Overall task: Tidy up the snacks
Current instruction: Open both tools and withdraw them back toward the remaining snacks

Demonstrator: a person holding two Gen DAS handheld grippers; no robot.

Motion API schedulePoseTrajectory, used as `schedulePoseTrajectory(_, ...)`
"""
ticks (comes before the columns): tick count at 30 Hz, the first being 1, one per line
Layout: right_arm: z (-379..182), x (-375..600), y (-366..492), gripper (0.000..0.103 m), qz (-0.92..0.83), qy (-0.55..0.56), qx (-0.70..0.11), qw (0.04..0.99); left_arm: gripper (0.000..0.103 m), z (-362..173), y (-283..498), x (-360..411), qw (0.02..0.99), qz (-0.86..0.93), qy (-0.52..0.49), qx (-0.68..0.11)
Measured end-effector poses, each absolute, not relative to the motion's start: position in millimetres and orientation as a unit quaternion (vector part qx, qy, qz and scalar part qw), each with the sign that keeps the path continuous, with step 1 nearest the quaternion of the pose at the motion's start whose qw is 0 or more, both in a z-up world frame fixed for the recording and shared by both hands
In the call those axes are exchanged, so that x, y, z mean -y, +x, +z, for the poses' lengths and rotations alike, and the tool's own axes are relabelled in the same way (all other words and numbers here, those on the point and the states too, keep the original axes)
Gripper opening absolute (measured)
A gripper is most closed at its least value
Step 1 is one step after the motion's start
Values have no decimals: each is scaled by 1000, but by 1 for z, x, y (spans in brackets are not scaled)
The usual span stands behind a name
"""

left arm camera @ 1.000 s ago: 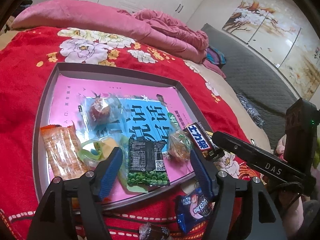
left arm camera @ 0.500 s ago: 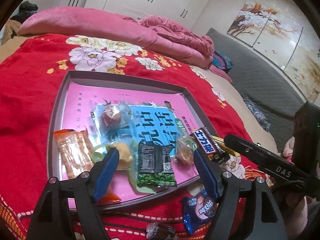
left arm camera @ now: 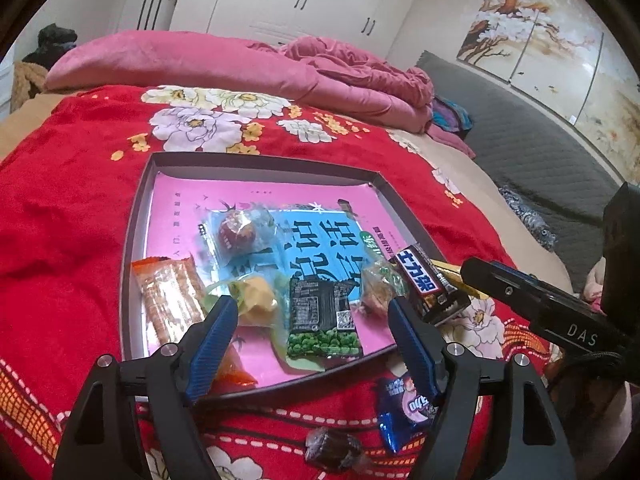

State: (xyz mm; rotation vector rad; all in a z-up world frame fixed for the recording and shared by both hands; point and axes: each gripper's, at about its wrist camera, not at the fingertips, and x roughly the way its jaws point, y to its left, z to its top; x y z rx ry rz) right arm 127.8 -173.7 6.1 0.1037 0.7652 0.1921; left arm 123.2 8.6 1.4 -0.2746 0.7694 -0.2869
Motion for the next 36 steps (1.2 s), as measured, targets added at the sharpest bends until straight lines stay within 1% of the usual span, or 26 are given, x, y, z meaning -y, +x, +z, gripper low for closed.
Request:
schedulePoseTrajectory(1,6,173,127,66,95,51,-373,922,79,2,122,-9,908,-137,-131,-373)
schedulePoseTrajectory(3,6,173,125,71,96,51,-373,921,79,2,119,-10,909,-133,-128,-373)
schedulePoseTrajectory(5,6,173,123,73,98,52,-373,921,79,2,116,-11,909,-129,-127,-374)
schedulePoseTrajectory(13,4,172,113,74,103,48,-375,920,79,4,106,-15,910,-121,-124,-378)
schedulePoseTrajectory(24,-8,170,98,75,109,49,-400,909,79,8,91,-26,908,-105,-131,-384)
schedulePoseTrajectory(36,-21,162,84,78,122,40,-425,896,79,-3,75,-19,892,-115,-121,-420)
